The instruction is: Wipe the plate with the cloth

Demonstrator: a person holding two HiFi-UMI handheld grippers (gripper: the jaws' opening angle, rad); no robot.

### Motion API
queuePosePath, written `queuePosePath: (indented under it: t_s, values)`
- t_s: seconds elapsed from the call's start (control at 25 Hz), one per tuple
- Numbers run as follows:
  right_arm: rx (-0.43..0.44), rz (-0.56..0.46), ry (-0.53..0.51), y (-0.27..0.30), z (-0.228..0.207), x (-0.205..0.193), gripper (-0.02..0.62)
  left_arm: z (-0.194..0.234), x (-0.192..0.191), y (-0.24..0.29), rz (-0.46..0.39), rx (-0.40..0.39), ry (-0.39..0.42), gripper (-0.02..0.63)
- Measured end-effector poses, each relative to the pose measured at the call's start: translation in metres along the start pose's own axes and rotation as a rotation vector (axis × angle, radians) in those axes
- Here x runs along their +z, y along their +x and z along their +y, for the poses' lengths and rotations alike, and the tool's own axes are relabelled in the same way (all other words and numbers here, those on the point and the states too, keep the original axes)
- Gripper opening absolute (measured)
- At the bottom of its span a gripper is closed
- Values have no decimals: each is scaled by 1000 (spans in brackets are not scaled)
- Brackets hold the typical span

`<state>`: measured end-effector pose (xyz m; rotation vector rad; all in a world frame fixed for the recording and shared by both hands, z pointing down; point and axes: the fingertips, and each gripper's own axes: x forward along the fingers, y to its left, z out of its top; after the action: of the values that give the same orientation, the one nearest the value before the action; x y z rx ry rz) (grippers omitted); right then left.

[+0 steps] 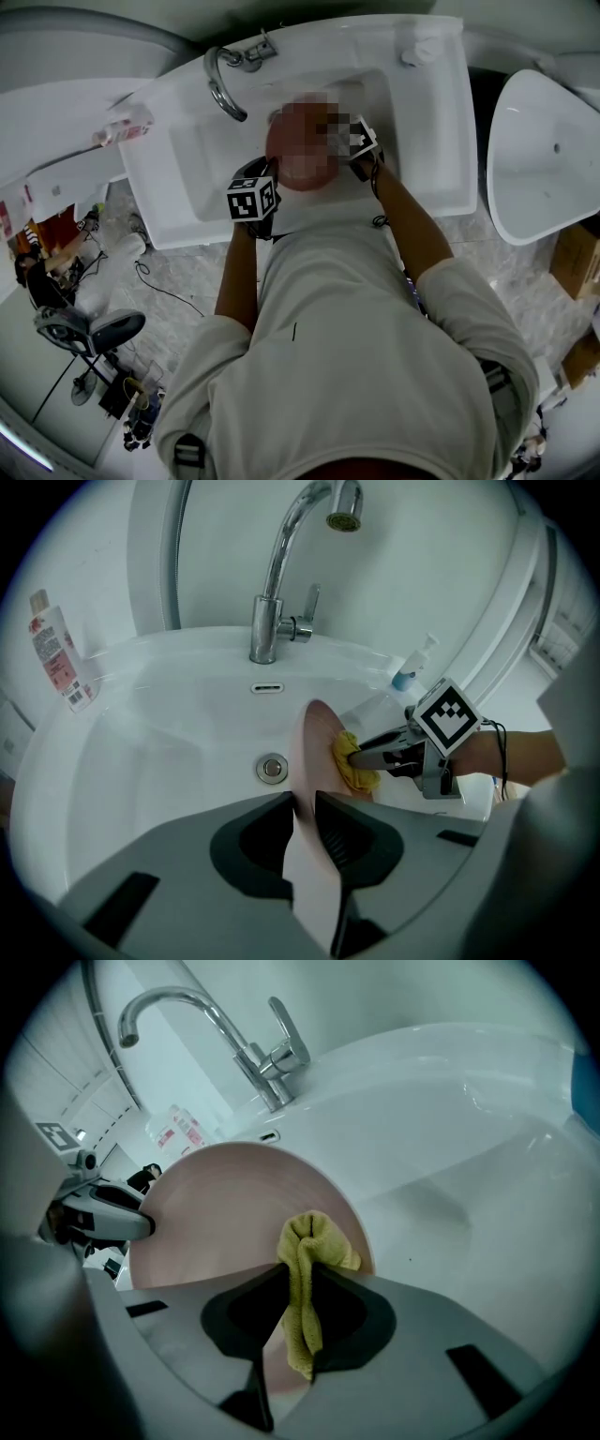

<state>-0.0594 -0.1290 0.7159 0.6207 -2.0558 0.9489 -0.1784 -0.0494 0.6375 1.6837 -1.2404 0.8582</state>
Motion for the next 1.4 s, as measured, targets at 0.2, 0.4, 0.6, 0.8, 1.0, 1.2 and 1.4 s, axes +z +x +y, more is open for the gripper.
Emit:
queuePosePath:
  t_s: [0.2,0.4,0.6,0.8,1.0,1.2,1.4]
  values:
    - [26,-43,-49,5,14,10,75,-1,0,1,6,-2,-2,86]
    - [77,-93,-126,0,39,24,75,-1,-1,2,7,-4,-6,86]
    - [141,-117,-222,-3,70,31,75,-1,-2,3,12,-5,-8,86]
    - [207,-100,-322,-4,101,22,75,2,-3,3,17,-1,-17,86]
    - [273,-62,-377,-1,121,3,75,4,-6,4,21,1,-23,86]
    - [316,5,-389,-4,127,-22,75,5,-10,5,30,-1,-35,87]
    - [320,44,-358,1,115,-43,75,5,-14,7,35,-2,-43,89]
